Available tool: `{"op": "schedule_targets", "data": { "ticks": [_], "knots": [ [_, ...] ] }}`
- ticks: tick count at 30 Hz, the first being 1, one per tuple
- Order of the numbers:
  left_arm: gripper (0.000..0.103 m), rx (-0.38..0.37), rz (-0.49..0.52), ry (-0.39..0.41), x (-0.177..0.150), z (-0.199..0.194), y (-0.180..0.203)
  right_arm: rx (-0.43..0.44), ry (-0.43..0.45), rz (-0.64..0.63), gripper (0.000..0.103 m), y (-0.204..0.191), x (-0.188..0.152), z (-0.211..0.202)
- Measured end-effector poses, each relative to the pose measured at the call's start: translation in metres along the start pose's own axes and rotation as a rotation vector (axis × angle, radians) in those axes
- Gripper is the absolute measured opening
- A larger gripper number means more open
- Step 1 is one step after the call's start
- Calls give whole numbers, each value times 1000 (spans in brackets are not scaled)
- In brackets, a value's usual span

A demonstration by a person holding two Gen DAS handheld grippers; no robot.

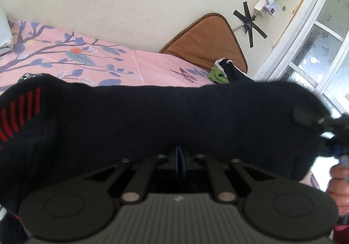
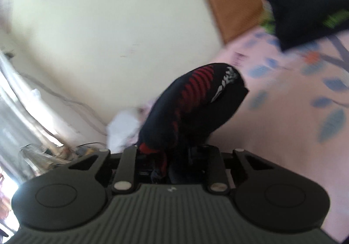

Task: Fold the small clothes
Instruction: 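Fold the black knit item over the right tool with the left tool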

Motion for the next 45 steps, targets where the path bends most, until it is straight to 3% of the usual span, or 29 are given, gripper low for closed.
{"op": "schedule_targets", "data": {
  "ticks": [8, 12, 17, 21, 25, 28, 30, 32, 36, 38, 39, 41, 43, 45],
  "knots": [
    [5, 0, -31, 3, 0, -11, -9, 65, -125, -147, 27, -48, 1, 70],
    [11, -6, -88, 113, 0, -60, -33, 72, -160, -183, 27, -58, 8, 90],
    [11, 89, -188, 227, 1, -118, -87, 97, -248, -245, 27, -67, 5, 115],
    [11, 134, -281, 293, 9, -148, -119, 121, -362, -311, 27, -80, -18, 156],
    [16, 124, -323, 335, 15, -162, -128, 31, -562, -425, 29, -66, -64, 215],
    [32, 106, -312, 320, 16, -160, -119, 31, -584, -463, 35, -73, -70, 221],
    [37, 105, -287, 313, 14, -158, -114, 138, -560, -426, 49, -83, -56, 202],
    [48, 94, -267, 305, 12, -155, -106, 196, -513, -432, 50, -98, -39, 181],
    [50, 71, -202, 290, 8, -150, -84, 183, -390, -512, 50, -115, -2, 158],
    [46, 119, -141, 278, 6, -144, -74, 160, -373, -531, 46, -113, 8, 166],
    [42, 148, -117, 262, 3, -138, -71, 142, -385, -530, 39, -108, 11, 178],
    [4, 183, -91, 176, -5, -119, -70, 102, -423, -537, 28, -94, 10, 205],
    [3, 192, -104, 117, -15, -107, -73, 65, -474, -541, 21, -78, 4, 234],
    [3, 213, -66, 131, -22, -109, -68, 20, -560, -560, 16, -48, -3, 250]
  ]
}}
Point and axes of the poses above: each gripper's, at about its wrist camera, not at the fingertips, and z roughly the way its jaws point, y to its right, x to its top, the point moved 7 cm from there along z, roughly the way its jaws point, and after that the axes turned 11 degrees about x, right-handed, at the moved point
